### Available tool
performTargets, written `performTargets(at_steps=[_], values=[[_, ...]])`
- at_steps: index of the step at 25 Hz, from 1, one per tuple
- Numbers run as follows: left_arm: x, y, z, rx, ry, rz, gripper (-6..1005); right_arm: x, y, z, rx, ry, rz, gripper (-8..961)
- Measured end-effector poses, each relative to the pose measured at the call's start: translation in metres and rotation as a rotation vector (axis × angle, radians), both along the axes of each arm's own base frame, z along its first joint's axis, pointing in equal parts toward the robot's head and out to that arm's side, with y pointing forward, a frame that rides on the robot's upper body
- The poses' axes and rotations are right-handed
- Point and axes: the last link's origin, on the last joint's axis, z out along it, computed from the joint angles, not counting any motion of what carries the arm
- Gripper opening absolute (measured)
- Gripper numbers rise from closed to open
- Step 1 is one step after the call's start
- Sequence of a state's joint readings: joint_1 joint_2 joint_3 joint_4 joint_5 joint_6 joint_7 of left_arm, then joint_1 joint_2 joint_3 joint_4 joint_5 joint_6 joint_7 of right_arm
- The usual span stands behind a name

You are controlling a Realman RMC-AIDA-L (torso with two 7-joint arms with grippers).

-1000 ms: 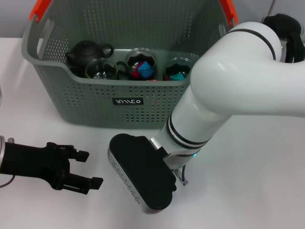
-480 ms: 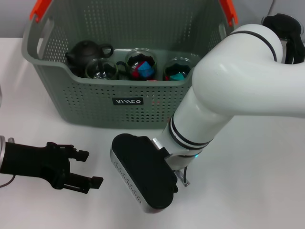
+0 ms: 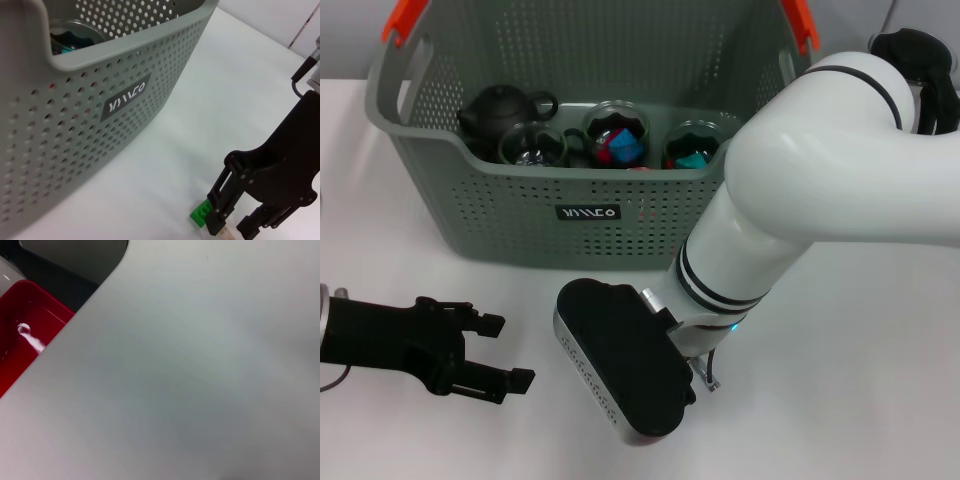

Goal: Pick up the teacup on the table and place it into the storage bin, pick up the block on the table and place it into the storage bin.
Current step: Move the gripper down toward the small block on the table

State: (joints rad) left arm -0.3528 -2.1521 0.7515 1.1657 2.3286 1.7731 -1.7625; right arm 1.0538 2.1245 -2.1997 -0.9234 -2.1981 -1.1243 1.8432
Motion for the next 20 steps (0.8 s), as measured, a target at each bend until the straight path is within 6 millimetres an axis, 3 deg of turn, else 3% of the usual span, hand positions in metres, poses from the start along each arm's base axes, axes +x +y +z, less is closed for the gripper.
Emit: performTargets(at_steps=[11, 20], values=[[-0.0002, 0.0, 0.0004, 0.002, -0.001, 0.002, 934, 0.0007, -0.0005, 0.0004, -0.003, -0.006, -0.003, 436], [-0.0003, 0.0001, 0.0005, 0.002, -0.001, 0.003, 934, -0.0003, 0.0004, 0.0007, 0.005, -0.008, -0.006, 239]])
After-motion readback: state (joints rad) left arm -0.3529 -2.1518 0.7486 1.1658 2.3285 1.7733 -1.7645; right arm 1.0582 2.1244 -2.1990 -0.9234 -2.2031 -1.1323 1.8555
